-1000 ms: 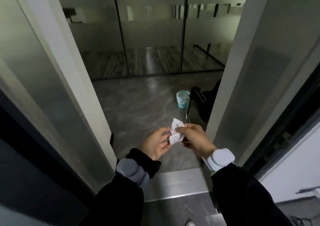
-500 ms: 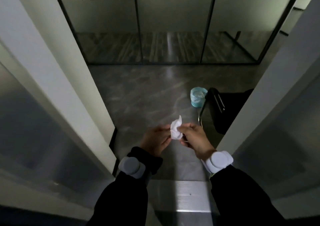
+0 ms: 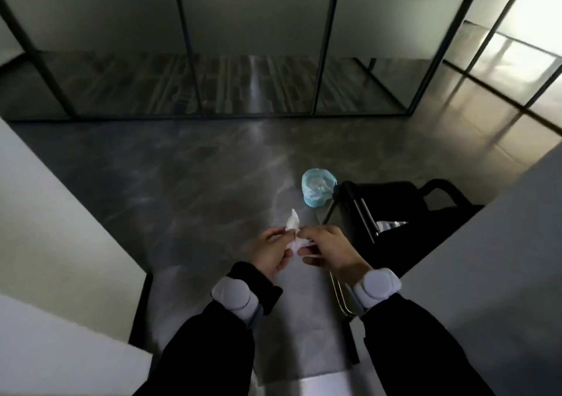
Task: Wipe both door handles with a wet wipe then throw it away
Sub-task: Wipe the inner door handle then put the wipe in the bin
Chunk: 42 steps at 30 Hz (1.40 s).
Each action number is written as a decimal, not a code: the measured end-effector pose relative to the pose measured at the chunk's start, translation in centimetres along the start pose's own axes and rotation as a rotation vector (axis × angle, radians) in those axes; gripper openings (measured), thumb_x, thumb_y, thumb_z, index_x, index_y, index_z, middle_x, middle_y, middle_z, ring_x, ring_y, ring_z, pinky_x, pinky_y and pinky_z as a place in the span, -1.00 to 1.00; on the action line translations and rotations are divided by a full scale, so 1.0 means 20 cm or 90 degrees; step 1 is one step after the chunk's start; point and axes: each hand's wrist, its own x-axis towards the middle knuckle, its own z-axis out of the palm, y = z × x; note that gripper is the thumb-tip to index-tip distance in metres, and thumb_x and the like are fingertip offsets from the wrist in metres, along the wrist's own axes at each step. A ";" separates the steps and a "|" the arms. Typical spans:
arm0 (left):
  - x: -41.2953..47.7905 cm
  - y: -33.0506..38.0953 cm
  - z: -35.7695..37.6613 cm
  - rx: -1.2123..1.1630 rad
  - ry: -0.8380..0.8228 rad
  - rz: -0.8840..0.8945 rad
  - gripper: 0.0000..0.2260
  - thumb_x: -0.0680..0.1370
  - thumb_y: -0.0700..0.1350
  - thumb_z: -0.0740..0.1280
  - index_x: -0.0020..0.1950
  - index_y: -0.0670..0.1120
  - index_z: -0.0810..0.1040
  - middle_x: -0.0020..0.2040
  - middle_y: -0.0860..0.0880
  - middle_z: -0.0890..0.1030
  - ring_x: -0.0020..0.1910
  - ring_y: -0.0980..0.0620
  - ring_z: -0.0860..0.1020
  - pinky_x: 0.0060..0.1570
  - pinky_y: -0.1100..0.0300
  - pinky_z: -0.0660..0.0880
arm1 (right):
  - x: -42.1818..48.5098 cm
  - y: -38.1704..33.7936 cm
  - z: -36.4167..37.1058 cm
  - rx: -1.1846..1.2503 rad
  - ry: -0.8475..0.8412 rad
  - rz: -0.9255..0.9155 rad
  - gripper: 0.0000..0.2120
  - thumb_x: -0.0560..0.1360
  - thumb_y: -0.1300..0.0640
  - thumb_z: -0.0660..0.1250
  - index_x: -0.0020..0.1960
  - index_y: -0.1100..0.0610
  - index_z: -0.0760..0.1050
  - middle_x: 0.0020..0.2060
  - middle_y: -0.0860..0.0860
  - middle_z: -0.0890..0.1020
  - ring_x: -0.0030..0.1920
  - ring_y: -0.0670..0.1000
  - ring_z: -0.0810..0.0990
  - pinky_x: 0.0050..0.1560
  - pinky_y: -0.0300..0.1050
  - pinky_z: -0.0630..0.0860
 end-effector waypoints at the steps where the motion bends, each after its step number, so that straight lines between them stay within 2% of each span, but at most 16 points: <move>1: 0.07 0.04 0.01 0.006 0.000 0.001 -0.96 0.56 -0.12 0.39 -0.07 -0.04 0.55 -0.35 -0.04 0.54 -0.56 0.15 0.44 -0.55 0.38 0.31 | 0.07 -0.04 0.01 -0.008 0.003 -0.011 -0.90 0.44 0.18 0.39 -0.08 0.16 0.65 -0.32 0.02 0.62 -0.27 0.01 0.60 -0.29 -0.22 0.51; 3: 0.24 0.14 0.03 0.016 -0.013 0.002 -0.94 0.56 -0.09 0.39 -0.06 -0.05 0.55 -0.35 -0.05 0.52 -0.58 0.16 0.44 -0.56 0.39 0.28 | 0.23 -0.11 0.01 -0.005 0.017 -0.020 -0.86 0.46 0.20 0.40 0.00 0.19 0.67 -0.29 0.05 0.62 -0.31 -0.03 0.57 -0.32 -0.24 0.50; 8: 0.55 0.28 0.09 0.010 -0.049 -0.021 -0.82 0.59 -0.12 0.34 -0.22 -0.07 0.55 -0.47 0.02 0.44 -0.62 0.16 0.36 -0.59 0.40 0.18 | 0.57 -0.21 -0.03 0.023 0.049 -0.012 -0.89 0.40 0.18 0.49 -0.10 0.20 0.69 -0.37 0.08 0.53 -0.39 -0.01 0.45 -0.40 -0.25 0.42; 11: 0.82 0.40 0.19 0.003 -0.047 -0.049 -0.79 0.60 -0.09 0.34 -0.23 -0.09 0.60 -0.44 0.01 0.47 -0.57 0.12 0.38 -0.51 0.32 0.23 | 0.88 -0.33 -0.09 0.003 0.067 -0.005 -0.76 0.32 0.09 0.55 -0.13 0.24 0.66 -0.29 0.12 0.60 -0.28 0.04 0.53 -0.30 -0.17 0.49; 15: 1.05 0.54 0.32 0.053 -0.033 -0.099 -0.76 0.59 0.05 0.32 -0.20 -0.04 0.60 -0.41 0.04 0.57 -0.42 0.07 0.45 -0.38 0.25 0.30 | 1.19 -0.43 -0.17 0.036 0.047 -0.001 -0.85 0.39 0.17 0.52 -0.14 0.22 0.60 -0.25 0.15 0.64 -0.24 0.06 0.62 -0.26 -0.13 0.55; 17: 1.21 0.61 0.39 0.070 -0.022 -0.070 -0.82 0.57 0.05 0.33 -0.07 -0.05 0.60 -0.29 0.02 0.64 -0.34 0.04 0.50 -0.34 0.26 0.33 | 1.41 -0.50 -0.23 0.043 0.036 -0.023 -0.87 0.39 0.21 0.52 -0.13 0.22 0.60 -0.22 0.18 0.65 -0.22 0.07 0.64 -0.25 -0.12 0.56; 20: 1.49 0.78 0.50 0.097 -0.019 -0.044 -0.83 0.54 0.00 0.36 0.10 0.00 0.58 -0.23 0.04 0.69 -0.33 0.05 0.52 -0.34 0.29 0.35 | 1.77 -0.68 -0.33 -0.025 0.048 -0.066 -0.79 0.32 0.19 0.57 -0.10 0.15 0.60 -0.22 0.07 0.68 -0.24 -0.01 0.65 -0.34 -0.22 0.55; 22: 1.61 0.85 0.58 0.108 -0.036 -0.036 -0.83 0.51 -0.01 0.40 0.10 0.06 0.59 -0.23 0.07 0.68 -0.35 0.08 0.51 -0.35 0.29 0.34 | 1.96 -0.78 -0.39 -0.067 0.050 -0.069 -0.76 0.27 0.12 0.60 -0.13 0.08 0.61 -0.24 0.02 0.68 -0.22 -0.03 0.66 -0.30 -0.21 0.56; 24: 1.74 0.90 0.66 0.104 -0.059 -0.002 -0.79 0.49 -0.03 0.45 0.11 0.08 0.60 -0.21 0.05 0.66 -0.37 0.09 0.50 -0.40 0.31 0.33 | 2.11 -0.86 -0.44 -0.052 0.022 -0.048 -0.81 0.28 0.14 0.60 -0.21 0.10 0.62 -0.34 0.02 0.67 -0.31 -0.03 0.64 -0.33 -0.19 0.55; 27: 1.92 0.95 0.76 0.090 -0.052 0.015 -0.74 0.47 -0.04 0.50 0.14 0.02 0.63 -0.19 -0.02 0.65 -0.38 0.09 0.50 -0.44 0.30 0.33 | 2.29 -0.95 -0.51 -0.019 -0.003 0.003 -0.80 0.29 0.15 0.60 -0.20 0.16 0.61 -0.37 0.08 0.64 -0.35 0.00 0.60 -0.33 -0.16 0.55; 30: 2.08 1.00 0.85 0.101 -0.054 0.039 -0.79 0.49 -0.01 0.48 0.08 -0.04 0.67 -0.20 -0.02 0.66 -0.39 0.09 0.47 -0.44 0.30 0.32 | 2.43 -1.00 -0.56 -0.005 -0.019 0.025 -0.78 0.31 0.08 0.60 -0.21 0.19 0.62 -0.39 0.11 0.63 -0.40 0.02 0.59 -0.39 -0.16 0.51; 32: 2.21 1.04 0.90 0.121 -0.019 0.029 -0.86 0.53 0.00 0.44 -0.03 -0.05 0.67 -0.29 0.06 0.64 -0.40 0.09 0.46 -0.45 0.29 0.32 | 2.52 -1.04 -0.60 -0.002 -0.024 0.028 -0.73 0.38 0.00 0.54 -0.21 0.21 0.63 -0.39 0.11 0.64 -0.42 0.02 0.59 -0.44 -0.21 0.48; 35: 2.43 1.06 0.95 0.134 0.035 -0.028 -0.85 0.55 0.00 0.40 -0.05 -0.07 0.65 -0.31 0.05 0.60 -0.40 0.10 0.44 -0.49 0.30 0.31 | 2.65 -1.06 -0.66 0.026 -0.030 0.055 -0.69 0.43 -0.10 0.46 -0.18 0.17 0.67 -0.31 0.07 0.68 -0.35 0.00 0.61 -0.35 -0.19 0.53; 37: 2.57 1.07 0.98 0.111 0.040 -0.059 -0.83 0.56 -0.03 0.40 -0.04 -0.13 0.63 -0.30 -0.01 0.56 -0.42 0.10 0.41 -0.53 0.31 0.28 | 2.76 -1.07 -0.71 0.017 -0.041 0.054 -0.67 0.36 -0.13 0.52 -0.07 0.12 0.67 -0.19 0.05 0.71 -0.23 0.00 0.64 -0.21 -0.13 0.60; 39: 2.73 1.09 1.04 0.110 0.020 -0.088 -0.83 0.57 -0.03 0.39 -0.11 -0.13 0.61 -0.35 -0.02 0.56 -0.44 0.11 0.45 -0.54 0.32 0.24 | 2.89 -1.09 -0.76 0.003 -0.059 0.042 -0.65 0.32 -0.04 0.58 0.04 0.07 0.63 -0.05 0.11 0.71 -0.13 0.02 0.66 -0.11 -0.08 0.63; 42: 2.95 1.17 1.13 0.112 -0.030 -0.125 -0.82 0.58 -0.05 0.37 -0.12 -0.14 0.62 -0.40 -0.02 0.59 -0.48 0.11 0.52 -0.53 0.35 0.26 | 3.09 -1.14 -0.82 0.020 -0.099 0.018 -0.68 0.41 0.15 0.52 0.13 0.20 0.59 -0.02 0.23 0.68 -0.09 0.10 0.68 -0.07 -0.05 0.64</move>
